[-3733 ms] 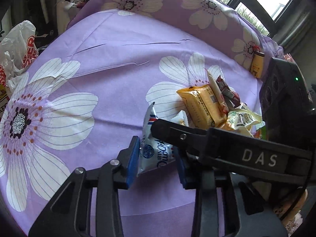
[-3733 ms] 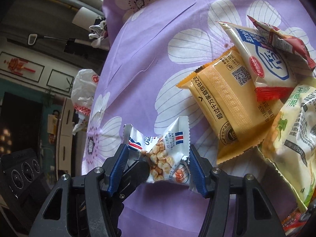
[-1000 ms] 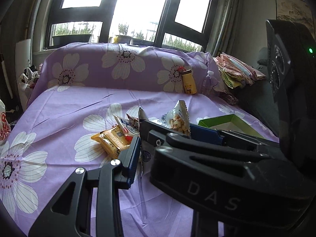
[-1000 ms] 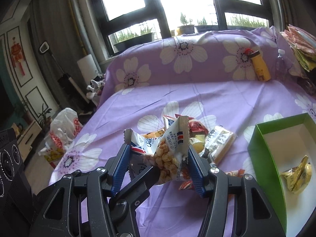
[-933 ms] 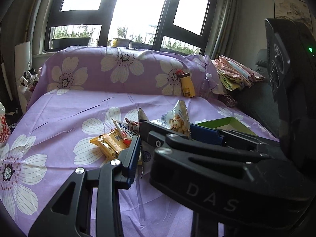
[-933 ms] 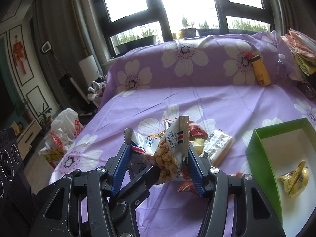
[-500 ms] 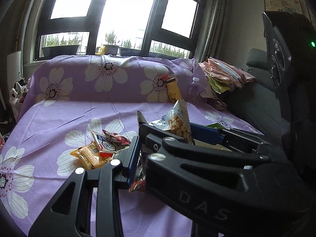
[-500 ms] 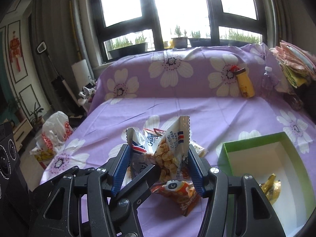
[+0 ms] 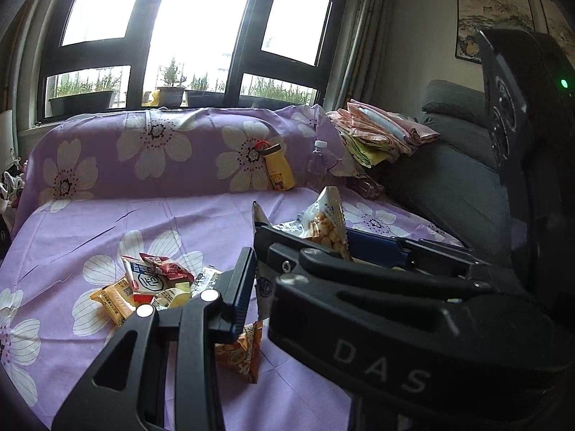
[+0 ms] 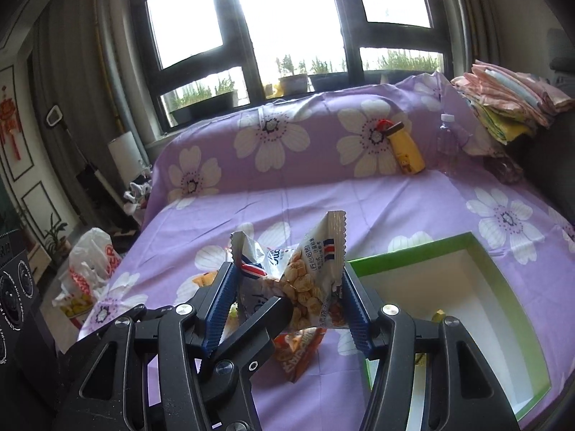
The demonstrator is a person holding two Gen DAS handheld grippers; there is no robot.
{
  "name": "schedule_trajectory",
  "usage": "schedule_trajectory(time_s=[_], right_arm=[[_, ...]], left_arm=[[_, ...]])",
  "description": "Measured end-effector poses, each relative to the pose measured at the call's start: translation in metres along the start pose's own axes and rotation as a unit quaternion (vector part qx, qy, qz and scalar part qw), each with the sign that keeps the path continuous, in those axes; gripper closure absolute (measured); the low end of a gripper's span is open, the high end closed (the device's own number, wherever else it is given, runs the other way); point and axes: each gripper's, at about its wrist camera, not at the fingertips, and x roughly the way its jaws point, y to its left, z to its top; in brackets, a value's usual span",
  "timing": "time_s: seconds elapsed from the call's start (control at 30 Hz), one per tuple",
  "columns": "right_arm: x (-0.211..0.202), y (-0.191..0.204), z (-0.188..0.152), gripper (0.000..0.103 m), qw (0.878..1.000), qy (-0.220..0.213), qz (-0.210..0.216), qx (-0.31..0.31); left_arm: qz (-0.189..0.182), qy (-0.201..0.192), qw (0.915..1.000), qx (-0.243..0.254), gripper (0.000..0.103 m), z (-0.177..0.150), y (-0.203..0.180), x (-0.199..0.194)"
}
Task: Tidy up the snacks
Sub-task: 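Carry the peanut bag with the right tool over the green box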
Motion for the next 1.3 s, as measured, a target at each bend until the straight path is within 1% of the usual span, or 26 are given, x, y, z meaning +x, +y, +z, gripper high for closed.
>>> schedule_trajectory(time_s=[0.2, 0.5, 0.77, 1.07, 1.3], right_arm=[[-0.004, -0.017, 0.002, 0.043, 1.0, 0.0, -0.008, 0.017], [-0.005, -0.049, 0.004, 0.043, 0.998, 0.008, -0.027, 0.056], [0.001, -0.078, 0.002, 0.043, 0.995, 0.029, -0.04, 0.092], [0.007, -0.097, -0.001, 0.043, 0.991, 0.044, -0.049, 0.118], [0.014, -0.109, -0.005, 0.043, 0.988, 0.06, -0.048, 0.134]], left_arm=[[-0.014, 0.01, 0.9998, 0.008, 0.069, 0.004, -0.012, 0.011], [-0.041, 0.036, 0.9983, 0.022, 0.069, 0.009, -0.032, 0.035], [-0.062, 0.068, 0.9956, 0.018, 0.069, 0.007, -0.043, 0.058], [-0.072, 0.092, 0.9928, 0.023, 0.069, 0.006, -0.053, 0.076], [-0.077, 0.113, 0.9904, 0.022, 0.068, 0.003, -0.054, 0.089]])
